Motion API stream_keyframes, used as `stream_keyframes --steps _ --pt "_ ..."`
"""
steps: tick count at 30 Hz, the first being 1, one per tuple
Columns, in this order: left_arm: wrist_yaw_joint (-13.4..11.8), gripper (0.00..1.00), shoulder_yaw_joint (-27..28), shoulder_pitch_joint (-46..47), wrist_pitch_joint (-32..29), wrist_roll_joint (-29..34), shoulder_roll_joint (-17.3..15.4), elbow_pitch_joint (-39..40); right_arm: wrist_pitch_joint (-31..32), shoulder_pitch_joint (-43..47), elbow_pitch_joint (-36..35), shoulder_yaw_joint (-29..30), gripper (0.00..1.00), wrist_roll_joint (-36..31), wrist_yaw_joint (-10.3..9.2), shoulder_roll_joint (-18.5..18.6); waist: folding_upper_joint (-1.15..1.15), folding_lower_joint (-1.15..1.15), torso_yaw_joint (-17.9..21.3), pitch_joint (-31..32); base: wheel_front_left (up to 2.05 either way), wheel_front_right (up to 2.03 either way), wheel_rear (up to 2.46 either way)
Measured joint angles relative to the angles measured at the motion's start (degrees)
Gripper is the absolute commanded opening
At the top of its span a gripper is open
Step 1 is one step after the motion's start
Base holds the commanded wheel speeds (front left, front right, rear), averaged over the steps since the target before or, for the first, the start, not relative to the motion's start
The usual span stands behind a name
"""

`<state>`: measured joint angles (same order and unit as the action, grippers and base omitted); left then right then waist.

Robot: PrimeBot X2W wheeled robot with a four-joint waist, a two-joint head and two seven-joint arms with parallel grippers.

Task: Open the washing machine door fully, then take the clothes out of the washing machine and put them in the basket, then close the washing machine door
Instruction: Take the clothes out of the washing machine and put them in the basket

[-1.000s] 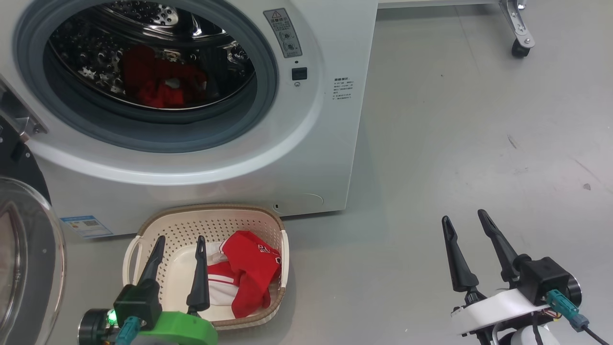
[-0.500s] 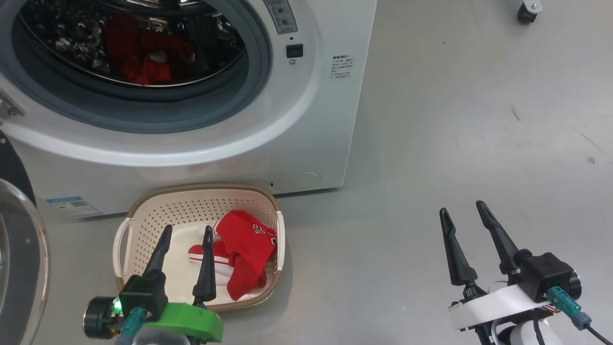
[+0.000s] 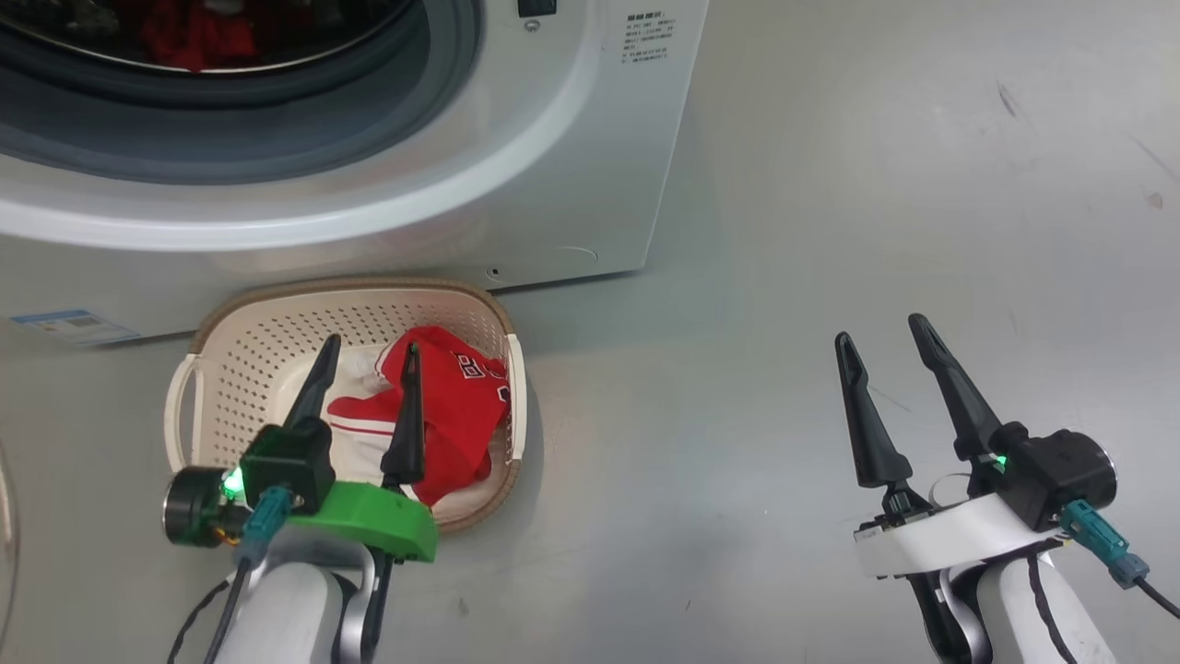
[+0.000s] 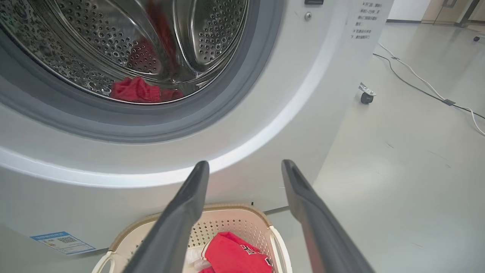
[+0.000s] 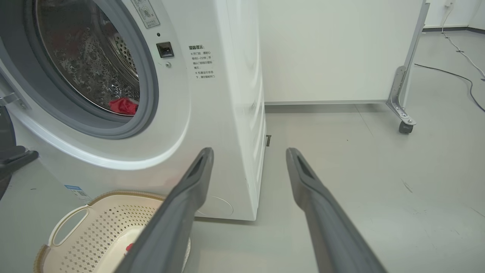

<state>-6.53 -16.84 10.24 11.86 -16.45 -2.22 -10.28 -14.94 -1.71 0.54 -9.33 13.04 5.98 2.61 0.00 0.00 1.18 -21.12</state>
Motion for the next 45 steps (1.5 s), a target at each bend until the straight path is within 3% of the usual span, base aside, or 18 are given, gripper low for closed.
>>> stream_keyframes --steps 8,13,25,45 --pt "-0.3 1.00 2.5 11.0 -2.9 1.4 -0.1 -2.7 0.0 -4.4 -0.5 -0.6 1.00 0.8 0.46 0.0 0.00 0.00 1.8 -7.0 0.00 0.00 0.00" --pt "-0.3 1.00 5.6 17.5 -5.3 1.5 -1.9 -3.9 0.0 -7.0 -0.2 -1.4 1.00 1.8 0.52 0.0 0.00 0.00 3.3 -10.4 0.00 0.00 0.00" --pt "-0.3 1.00 10.4 32.0 -17.0 2.4 -10.0 -7.3 0.0 -10.9 0.8 -3.6 1.00 7.0 0.69 0.0 0.00 0.00 9.1 -15.5 0.00 0.00 0.00" --pt "-0.3 1.00 12.2 52.3 -36.7 8.6 -23.2 -11.0 0.0 -15.7 1.8 -6.9 1.00 12.7 1.00 0.0 0.00 0.00 15.9 -22.0 0.00 0.00 0.00"
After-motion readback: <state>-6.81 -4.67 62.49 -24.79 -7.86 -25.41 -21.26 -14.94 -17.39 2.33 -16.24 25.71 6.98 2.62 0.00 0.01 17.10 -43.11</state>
